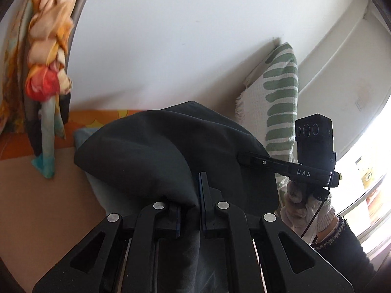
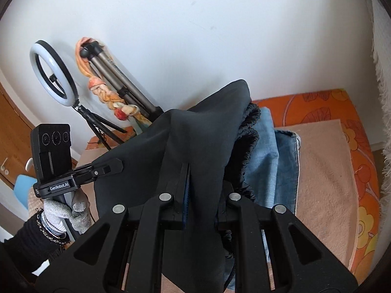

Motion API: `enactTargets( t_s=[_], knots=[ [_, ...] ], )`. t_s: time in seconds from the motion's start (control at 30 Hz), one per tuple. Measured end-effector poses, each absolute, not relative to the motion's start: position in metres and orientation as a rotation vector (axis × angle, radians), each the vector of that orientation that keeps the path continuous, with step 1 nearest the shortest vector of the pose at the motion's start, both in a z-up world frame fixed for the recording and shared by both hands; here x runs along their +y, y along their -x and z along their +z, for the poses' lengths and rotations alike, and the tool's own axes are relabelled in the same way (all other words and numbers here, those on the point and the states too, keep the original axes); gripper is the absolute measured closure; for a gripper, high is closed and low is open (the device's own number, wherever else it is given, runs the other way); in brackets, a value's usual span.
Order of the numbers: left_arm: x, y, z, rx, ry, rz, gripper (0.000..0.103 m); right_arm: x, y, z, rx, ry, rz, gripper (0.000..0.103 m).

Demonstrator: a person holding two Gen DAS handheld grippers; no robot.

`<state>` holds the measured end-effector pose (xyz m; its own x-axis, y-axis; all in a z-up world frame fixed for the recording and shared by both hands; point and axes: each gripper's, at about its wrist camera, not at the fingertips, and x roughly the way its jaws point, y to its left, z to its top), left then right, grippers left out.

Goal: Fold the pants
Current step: 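Lift the pants with both tools and carry them onto the blue jeans, then lower the pants onto the jeans and open both tools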

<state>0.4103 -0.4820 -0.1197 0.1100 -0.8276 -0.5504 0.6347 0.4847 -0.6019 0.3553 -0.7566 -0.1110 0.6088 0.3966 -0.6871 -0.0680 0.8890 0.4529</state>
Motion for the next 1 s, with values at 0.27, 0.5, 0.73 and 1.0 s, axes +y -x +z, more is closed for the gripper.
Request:
enactTargets(
  t_s=[0.27,0.5,0.73,1.0],
  knots=[
    [-0.461,-0.381,-0.152,1.069,0.312,-1.103,0.063,-0.791,-0.338,-0.137,0.91,-0.537,0.223,0.081],
    [-0.458,-0.394,-0.146,1.061,0.389,-1.098,0.063,-0.783,-0.316,-0.131,0.923,-0.519,0.216,0.071],
    [-0.461,-0.437,-0.147,1.107,0.467,-1.049,0.057,-0.797,-0.328,-0.114,0.845,-0.579,0.235,0.062],
    [-0.457,-0.465,-0.174,1.175,0.564,-0.973,0.054,-0.806,-0.404,-0.118,0.835,-0.682,0.146,0.05]
  ],
)
